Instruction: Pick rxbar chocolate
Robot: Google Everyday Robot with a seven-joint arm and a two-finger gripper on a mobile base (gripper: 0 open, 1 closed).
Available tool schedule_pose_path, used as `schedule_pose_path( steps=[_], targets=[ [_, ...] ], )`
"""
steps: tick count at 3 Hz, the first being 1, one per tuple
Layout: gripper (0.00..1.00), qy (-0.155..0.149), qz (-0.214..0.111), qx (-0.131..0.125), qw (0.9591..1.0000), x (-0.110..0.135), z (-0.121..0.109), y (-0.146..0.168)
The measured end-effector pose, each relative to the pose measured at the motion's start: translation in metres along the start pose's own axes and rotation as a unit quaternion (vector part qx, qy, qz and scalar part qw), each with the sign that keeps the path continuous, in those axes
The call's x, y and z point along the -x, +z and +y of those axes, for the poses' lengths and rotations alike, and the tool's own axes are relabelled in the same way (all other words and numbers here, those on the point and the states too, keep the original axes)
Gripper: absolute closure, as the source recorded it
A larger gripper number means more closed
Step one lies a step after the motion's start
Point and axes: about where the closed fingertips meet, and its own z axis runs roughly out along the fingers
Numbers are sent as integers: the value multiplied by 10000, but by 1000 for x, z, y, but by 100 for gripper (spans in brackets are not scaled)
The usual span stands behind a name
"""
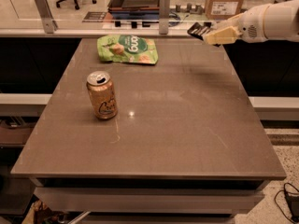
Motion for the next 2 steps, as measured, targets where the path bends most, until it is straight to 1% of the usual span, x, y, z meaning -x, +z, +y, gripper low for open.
schedule_pose_path(
  steps=[2],
  targets=[
    [100,-297,-248,-254,9989,24,-2,-32]
  ],
)
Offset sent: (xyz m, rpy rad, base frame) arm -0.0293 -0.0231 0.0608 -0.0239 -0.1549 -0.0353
